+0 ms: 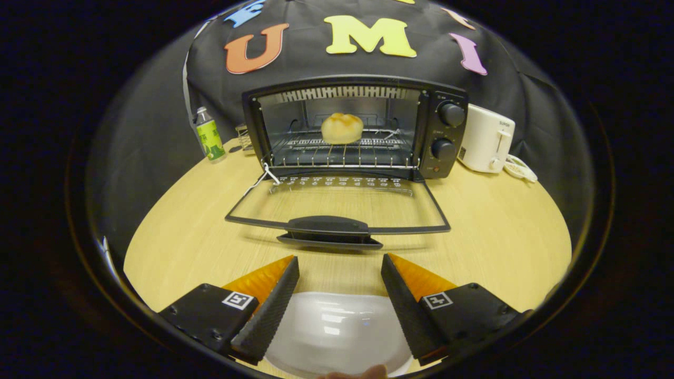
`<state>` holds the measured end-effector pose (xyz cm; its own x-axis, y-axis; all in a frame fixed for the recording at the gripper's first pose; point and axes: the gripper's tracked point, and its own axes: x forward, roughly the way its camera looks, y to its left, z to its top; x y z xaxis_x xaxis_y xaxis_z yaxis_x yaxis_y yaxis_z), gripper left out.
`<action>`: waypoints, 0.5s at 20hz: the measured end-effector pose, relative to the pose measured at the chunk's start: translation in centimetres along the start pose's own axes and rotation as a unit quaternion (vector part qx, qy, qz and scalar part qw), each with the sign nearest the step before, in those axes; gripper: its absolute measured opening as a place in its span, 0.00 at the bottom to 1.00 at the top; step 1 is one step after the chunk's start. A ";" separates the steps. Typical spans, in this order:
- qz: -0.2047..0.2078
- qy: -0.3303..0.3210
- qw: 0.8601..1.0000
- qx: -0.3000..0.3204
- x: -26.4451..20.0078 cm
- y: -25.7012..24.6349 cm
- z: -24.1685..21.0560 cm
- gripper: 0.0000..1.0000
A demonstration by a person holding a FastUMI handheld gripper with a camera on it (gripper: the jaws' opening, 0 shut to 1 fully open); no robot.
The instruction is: Open the toaster oven, put the food inside, and close the toaster oven door.
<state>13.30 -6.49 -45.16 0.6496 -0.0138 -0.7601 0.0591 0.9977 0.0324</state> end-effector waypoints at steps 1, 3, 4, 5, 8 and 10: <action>-0.002 0.001 1.000 0.001 0.3 0.0 0.2 1.00; -0.012 0.003 1.000 -0.002 0.8 -0.1 0.5 1.00; -0.018 0.005 1.000 -0.007 1.0 -0.1 0.6 1.00; -0.023 0.008 1.000 -0.011 1.0 -0.1 0.5 1.00; -0.027 -0.013 0.999 -0.011 0.6 -0.1 1.3 1.00; -0.034 -0.032 0.999 -0.015 0.2 0.0 2.5 1.00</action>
<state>15.37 -6.61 -43.71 0.6926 -0.0848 -0.7164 0.0826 0.9959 -0.0381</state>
